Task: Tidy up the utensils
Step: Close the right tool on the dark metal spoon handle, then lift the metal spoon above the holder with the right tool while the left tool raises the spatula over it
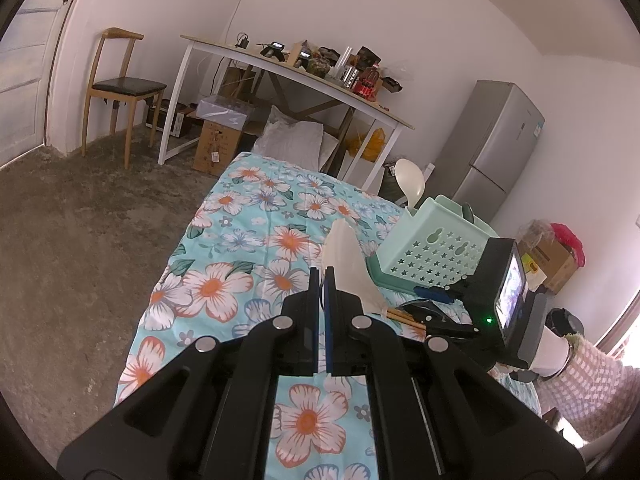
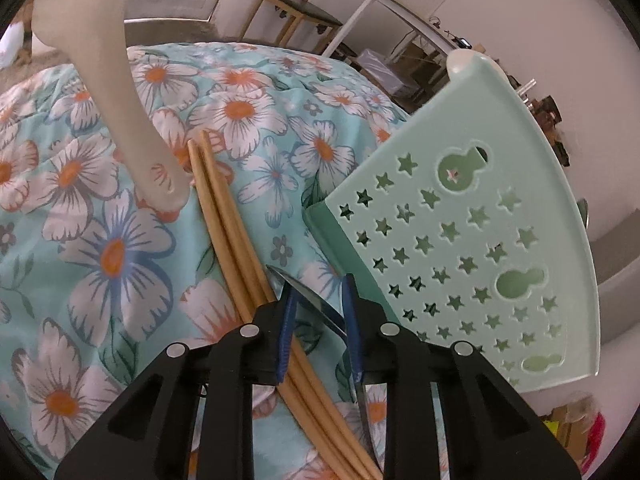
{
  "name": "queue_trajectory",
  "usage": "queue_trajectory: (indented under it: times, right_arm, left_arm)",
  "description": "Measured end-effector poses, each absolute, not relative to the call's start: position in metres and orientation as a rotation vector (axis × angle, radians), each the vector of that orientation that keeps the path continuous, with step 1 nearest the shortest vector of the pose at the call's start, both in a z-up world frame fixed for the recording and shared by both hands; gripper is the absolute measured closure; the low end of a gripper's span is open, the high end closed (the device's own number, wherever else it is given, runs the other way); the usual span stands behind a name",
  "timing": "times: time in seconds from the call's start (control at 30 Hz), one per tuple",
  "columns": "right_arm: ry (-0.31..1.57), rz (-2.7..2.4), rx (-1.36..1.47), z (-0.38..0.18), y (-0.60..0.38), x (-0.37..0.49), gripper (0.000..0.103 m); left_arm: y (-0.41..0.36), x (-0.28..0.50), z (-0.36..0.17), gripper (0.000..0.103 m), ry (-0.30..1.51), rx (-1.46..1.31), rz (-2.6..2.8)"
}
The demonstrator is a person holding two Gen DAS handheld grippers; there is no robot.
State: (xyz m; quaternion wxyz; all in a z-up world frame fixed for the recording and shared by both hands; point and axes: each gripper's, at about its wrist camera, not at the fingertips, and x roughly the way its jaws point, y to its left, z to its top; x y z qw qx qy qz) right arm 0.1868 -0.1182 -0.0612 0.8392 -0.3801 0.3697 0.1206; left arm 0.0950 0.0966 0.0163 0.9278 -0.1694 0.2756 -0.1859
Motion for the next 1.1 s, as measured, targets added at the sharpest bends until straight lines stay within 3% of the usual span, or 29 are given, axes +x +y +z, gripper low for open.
queue_trajectory:
  times: [0.33, 1.1]
  right_arm:
    - [0.789, 0.296, -0.944, -0.068, -0.104, 0.187, 0.081]
    - [0.665, 0.255, -0.774, -0.011, -0.14, 0.159, 0.093]
  left_arm:
    - [0.096, 0.097, 0.016, 0.102, 0.562, -0.34, -0.382]
    - [0.102, 0.093, 0.023, 0.102, 0.535, -0.334, -0.374]
